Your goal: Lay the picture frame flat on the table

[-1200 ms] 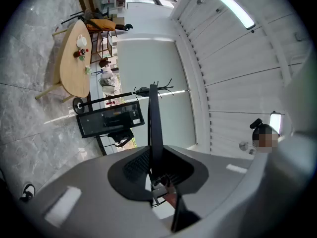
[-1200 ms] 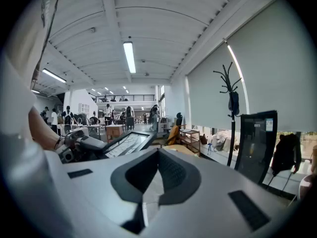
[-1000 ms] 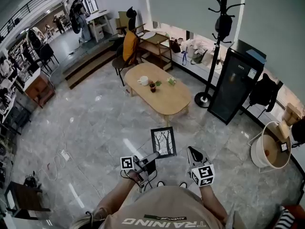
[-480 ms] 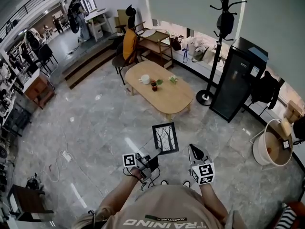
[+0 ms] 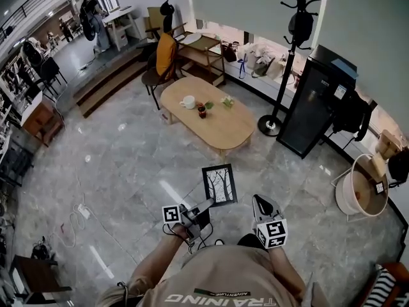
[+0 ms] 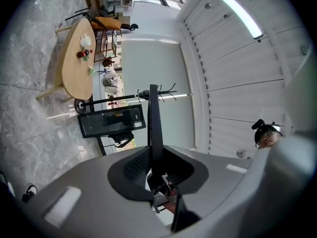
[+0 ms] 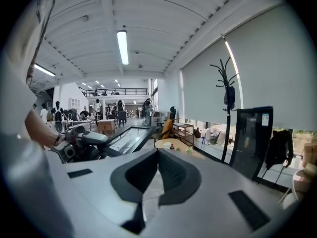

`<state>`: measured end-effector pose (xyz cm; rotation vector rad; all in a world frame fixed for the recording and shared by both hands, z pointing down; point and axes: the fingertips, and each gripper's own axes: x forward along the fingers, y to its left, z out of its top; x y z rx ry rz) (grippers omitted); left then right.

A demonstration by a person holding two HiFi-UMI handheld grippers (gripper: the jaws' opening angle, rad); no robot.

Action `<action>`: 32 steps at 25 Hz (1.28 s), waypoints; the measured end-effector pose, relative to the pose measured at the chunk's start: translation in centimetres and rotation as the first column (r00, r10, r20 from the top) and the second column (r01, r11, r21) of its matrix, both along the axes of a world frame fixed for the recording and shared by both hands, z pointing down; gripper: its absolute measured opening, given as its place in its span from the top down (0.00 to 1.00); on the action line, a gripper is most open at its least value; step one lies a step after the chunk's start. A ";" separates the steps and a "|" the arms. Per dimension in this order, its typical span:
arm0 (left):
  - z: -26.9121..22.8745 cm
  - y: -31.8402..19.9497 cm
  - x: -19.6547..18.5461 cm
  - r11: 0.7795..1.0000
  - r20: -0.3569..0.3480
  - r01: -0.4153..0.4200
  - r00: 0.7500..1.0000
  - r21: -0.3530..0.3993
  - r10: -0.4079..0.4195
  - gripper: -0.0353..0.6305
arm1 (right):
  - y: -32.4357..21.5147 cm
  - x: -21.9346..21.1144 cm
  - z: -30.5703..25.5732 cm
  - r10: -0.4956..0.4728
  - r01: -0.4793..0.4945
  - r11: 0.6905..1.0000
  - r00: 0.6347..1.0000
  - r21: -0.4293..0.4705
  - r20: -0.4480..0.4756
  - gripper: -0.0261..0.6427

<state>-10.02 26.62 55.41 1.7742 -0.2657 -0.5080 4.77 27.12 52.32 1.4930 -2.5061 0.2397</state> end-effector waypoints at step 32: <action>2.6 -15.4 7.1 0.993 0.027 0.103 0.994 -0.062 -0.102 0.83 | -18.3 5.6 2.1 -0.136 0.136 0.991 0.990 -0.004 0.032 0.95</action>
